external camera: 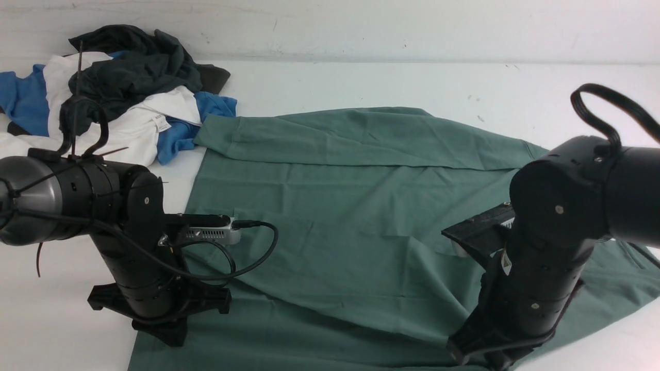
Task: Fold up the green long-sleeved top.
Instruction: Use the left arm to drag and place the cuff at the centered position on the left edge of the fabric, then use the left arm to clamp the cuff farthest from it
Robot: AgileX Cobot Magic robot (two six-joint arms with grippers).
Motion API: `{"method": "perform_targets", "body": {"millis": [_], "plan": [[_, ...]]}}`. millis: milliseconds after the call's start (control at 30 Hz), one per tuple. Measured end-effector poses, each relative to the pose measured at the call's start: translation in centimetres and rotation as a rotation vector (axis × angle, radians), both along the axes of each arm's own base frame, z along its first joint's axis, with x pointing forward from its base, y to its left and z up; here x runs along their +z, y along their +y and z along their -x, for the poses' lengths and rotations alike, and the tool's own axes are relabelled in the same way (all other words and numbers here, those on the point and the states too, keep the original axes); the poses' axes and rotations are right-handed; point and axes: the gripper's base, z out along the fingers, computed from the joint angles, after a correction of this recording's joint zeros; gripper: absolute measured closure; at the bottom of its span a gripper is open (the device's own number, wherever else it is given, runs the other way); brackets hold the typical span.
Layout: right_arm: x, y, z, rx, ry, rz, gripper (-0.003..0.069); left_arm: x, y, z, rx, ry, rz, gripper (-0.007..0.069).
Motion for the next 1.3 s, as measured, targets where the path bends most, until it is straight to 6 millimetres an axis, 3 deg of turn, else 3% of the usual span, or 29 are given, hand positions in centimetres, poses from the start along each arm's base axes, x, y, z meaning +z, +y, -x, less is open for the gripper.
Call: {"method": "perform_targets", "body": {"millis": [133, 267, 467, 600, 767, 900, 1000, 1033, 1133, 1300], "plan": [[-0.8, -0.3, 0.6, -0.023, 0.037, 0.007, 0.0634, 0.0, 0.0, 0.0, -0.001, 0.007, -0.001, 0.0629], [-1.8, -0.9, 1.5, -0.022, 0.083, 0.044, 0.0543, 0.0, 0.0, 0.1, -0.014, 0.010, -0.002, 0.0629], [-1.8, -1.0, 1.6, -0.020, 0.090, 0.053, 0.0321, 0.3, 0.1, 0.6, -0.040, 0.052, -0.008, 0.0629], [-1.2, -1.0, 1.5, -0.018, 0.070, 0.043, 0.0265, 2.3, 0.4, 1.7, -0.048, 0.046, -0.004, 0.0629], [2.1, -1.1, 1.7, -0.017, -0.034, -0.030, 0.0321, 6.3, 1.3, 2.6, -0.039, -0.063, -0.007, 0.0629], [6.5, -1.4, 1.9, -0.007, -0.180, -0.101, 0.0454, 9.3, 2.8, 1.4, 0.024, -0.110, -0.002, 0.0629], [8.6, -1.7, 1.9, 0.002, -0.255, -0.120, 0.0546, 11.6, 3.7, -0.6, 0.072, -0.184, 0.013, 0.0629], [9.7, -2.0, 1.7, -0.003, -0.294, -0.127, 0.0605, 13.2, 4.3, -2.1, 0.094, -0.226, 0.028, 0.0629], [10.3, -2.5, 1.3, -0.029, -0.312, -0.138, 0.0659, 15.4, 4.6, -5.7, 0.095, -0.308, 0.039, 0.0629], [10.3, -2.8, 1.2, -0.058, -0.297, -0.153, 0.0671, 15.5, 3.9, -12.1, 0.099, -0.373, 0.068, 0.0627]]}}
